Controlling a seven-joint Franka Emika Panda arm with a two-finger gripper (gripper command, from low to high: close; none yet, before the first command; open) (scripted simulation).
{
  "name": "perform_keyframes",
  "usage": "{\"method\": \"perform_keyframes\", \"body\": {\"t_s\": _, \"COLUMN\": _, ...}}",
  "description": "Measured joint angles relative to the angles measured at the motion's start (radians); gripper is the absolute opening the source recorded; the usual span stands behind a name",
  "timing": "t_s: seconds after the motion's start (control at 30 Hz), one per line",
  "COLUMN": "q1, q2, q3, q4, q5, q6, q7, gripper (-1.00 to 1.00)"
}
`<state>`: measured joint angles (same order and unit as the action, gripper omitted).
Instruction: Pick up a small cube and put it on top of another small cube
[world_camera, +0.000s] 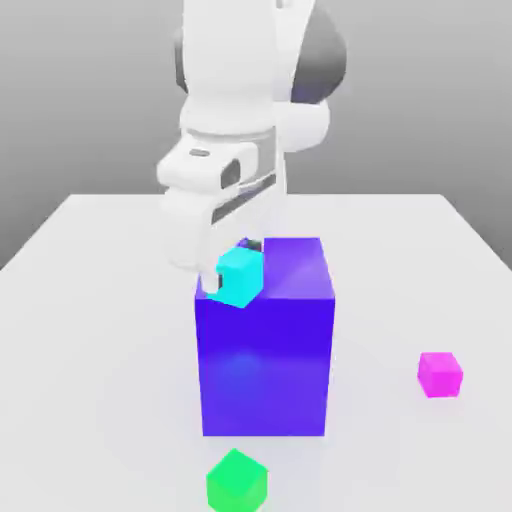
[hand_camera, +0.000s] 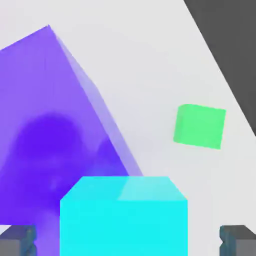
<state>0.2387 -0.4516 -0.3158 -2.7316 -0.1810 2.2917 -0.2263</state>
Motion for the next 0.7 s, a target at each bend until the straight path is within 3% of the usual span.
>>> {"method": "perform_keyframes", "body": {"t_s": 0.17, "q1": -0.001, "q2": -0.002, "q3": 0.002, "q4": 0.002, "q5": 0.005, "q6": -0.005, "q7": -0.003, "gripper": -1.0}}
{"method": "perform_keyframes", "body": {"t_s": 0.33, "q1": -0.007, "q2": -0.088, "q3": 0.032, "q4": 0.087, "q5": 0.016, "q6": -0.178, "q7": 0.013, "gripper": -1.0}}
{"method": "perform_keyframes", "body": {"t_s": 0.7, "q1": -0.044, "q2": 0.062, "q3": 0.124, "q4": 0.162, "q5": 0.125, "q6": -0.115, "q7": 0.448, "gripper": -1.0}}
